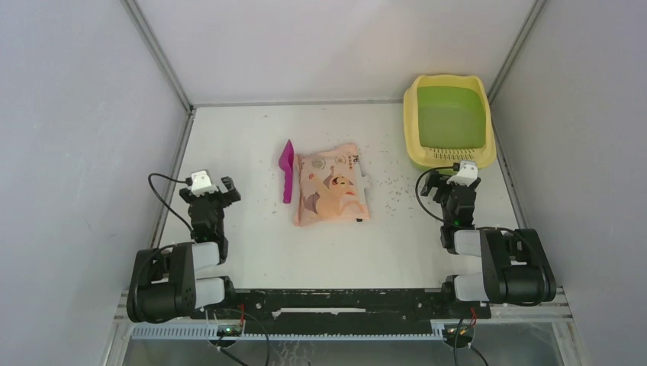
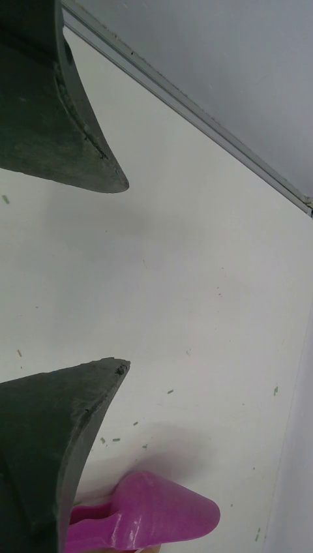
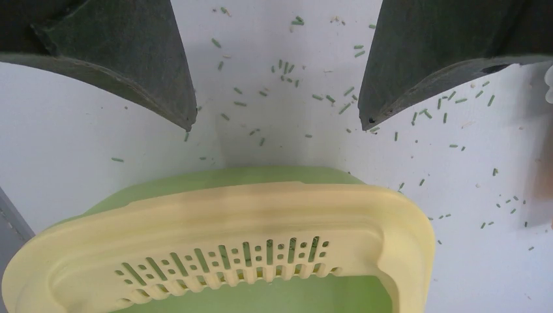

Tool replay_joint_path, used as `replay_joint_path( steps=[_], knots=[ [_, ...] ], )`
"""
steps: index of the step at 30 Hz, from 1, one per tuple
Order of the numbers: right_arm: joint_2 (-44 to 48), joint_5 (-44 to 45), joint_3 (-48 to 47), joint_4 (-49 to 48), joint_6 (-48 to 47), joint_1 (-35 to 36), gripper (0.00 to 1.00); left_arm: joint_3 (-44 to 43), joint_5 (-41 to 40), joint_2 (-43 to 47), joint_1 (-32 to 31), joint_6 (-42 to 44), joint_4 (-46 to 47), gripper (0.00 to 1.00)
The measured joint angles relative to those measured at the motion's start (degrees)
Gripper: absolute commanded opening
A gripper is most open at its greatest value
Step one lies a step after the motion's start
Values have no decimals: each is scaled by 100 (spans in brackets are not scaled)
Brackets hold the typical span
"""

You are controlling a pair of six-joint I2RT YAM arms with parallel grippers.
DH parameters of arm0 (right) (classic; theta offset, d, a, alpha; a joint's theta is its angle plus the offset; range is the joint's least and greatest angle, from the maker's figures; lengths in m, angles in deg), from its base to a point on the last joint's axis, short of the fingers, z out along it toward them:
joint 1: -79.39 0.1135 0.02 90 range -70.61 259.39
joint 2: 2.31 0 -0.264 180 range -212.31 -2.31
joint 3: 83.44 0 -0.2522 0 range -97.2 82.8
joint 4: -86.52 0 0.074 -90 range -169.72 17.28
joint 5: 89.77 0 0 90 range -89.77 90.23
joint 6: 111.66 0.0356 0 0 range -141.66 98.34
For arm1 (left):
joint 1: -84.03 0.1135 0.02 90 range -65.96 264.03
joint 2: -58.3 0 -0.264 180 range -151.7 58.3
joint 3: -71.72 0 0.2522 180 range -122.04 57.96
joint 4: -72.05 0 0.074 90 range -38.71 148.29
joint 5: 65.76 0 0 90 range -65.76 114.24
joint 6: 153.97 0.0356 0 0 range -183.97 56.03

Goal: Fill the litter box with clean litter
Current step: Remove the clamp from the cat litter bag.

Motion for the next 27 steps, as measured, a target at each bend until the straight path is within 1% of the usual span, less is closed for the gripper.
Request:
replay_joint_path(
  steps=[20, 22, 24, 27],
  knots=[
    [0, 2, 0, 0, 0, 0, 99, 0, 90, 50, -11, 74, -155, 100],
    [7, 39, 0, -2, 0, 11, 99, -7, 173, 273, -37, 138, -431, 100],
    [186, 221, -22, 243, 20, 76, 99, -118, 208, 774, -120, 179, -1058, 100],
    [1058, 330, -315, 1351, 201, 114, 99, -511, 297, 1488, -282, 168, -1910, 100]
  ],
)
